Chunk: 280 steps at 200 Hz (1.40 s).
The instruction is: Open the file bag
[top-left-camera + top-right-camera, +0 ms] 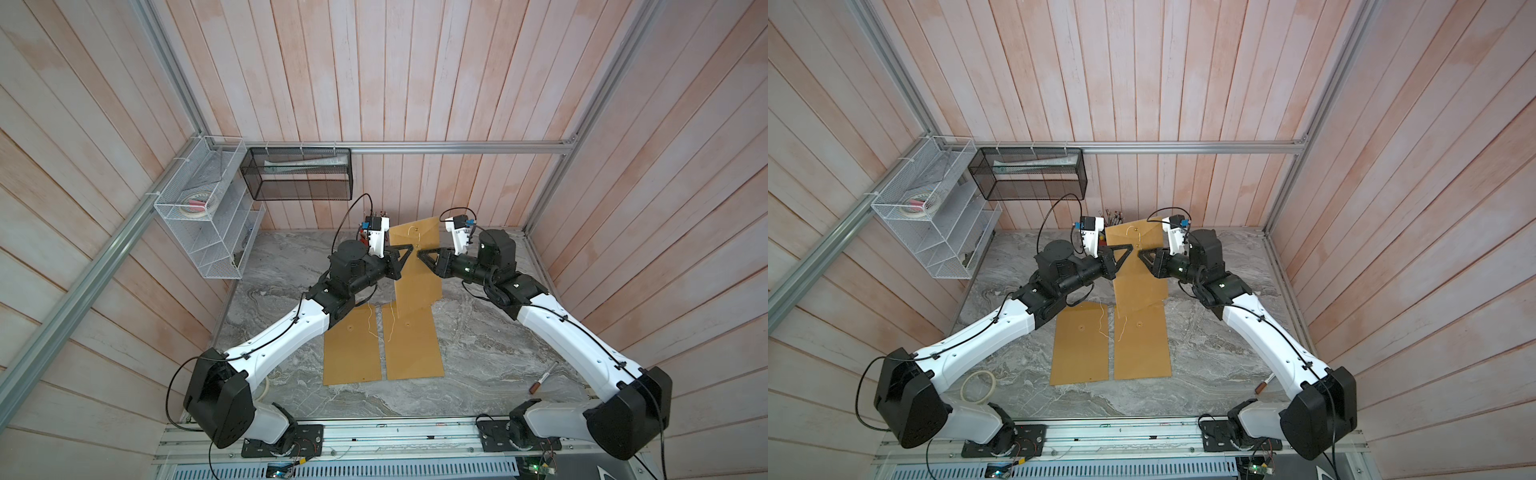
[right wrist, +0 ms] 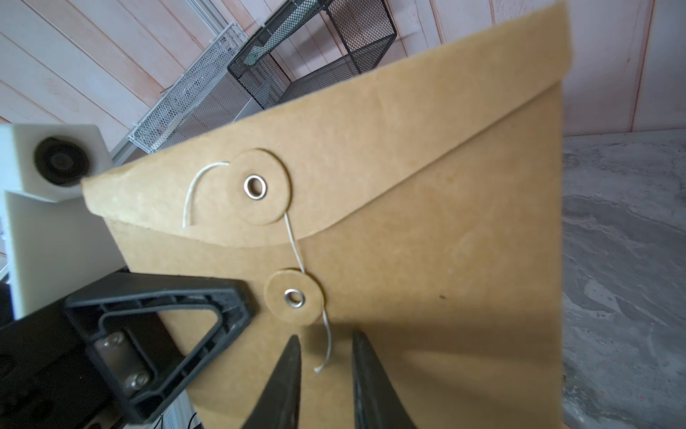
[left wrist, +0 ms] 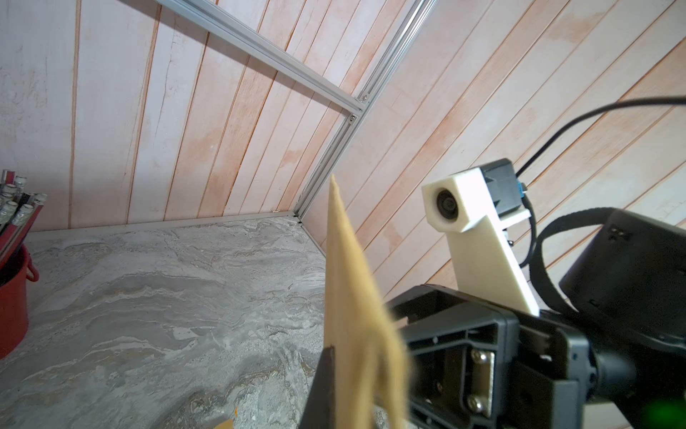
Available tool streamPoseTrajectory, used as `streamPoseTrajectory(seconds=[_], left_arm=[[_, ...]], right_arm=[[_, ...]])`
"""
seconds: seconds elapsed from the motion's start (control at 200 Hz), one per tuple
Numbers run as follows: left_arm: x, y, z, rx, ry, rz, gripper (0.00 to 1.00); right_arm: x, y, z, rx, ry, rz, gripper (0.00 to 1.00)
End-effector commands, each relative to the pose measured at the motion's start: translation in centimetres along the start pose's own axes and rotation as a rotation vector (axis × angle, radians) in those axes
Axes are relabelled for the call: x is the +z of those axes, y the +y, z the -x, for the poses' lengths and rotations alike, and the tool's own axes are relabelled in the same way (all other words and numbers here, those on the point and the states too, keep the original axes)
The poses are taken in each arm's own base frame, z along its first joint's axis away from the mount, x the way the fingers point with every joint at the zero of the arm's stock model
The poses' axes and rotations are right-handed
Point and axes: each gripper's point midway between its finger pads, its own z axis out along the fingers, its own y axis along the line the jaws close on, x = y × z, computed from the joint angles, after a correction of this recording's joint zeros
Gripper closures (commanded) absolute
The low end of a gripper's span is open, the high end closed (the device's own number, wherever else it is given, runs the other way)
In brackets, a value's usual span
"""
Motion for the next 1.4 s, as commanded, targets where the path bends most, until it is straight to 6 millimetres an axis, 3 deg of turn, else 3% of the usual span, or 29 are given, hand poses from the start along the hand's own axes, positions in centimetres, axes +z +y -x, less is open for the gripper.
streamPoseTrajectory(seconds=[0.0,0.3,0.815,1.396], left_arm=[[0.2,-1.2,0.2,0.028,-0.024,-0.056,1.00],[0.4,-1.8,0.1,0.036,-0.028,-0.076,1.00],[0.1,-2.0,-0.1,0.037,-0.029,-0.082,1.00],[-0.5,-1.7,-0.2,0.051,-0.038,-0.067,1.00]], right_arm=[[0.7,1.0,0.2,0.007,0.006,0.036,0.75],[1.4,1.3,0.0,0.011,0.014,0.056,0.78],[1.2,1.2,0.5,0.002,-0.015,0.043,1.00],[0.0,-0.5,2.4,0.000,-0.062,-0.078,1.00]])
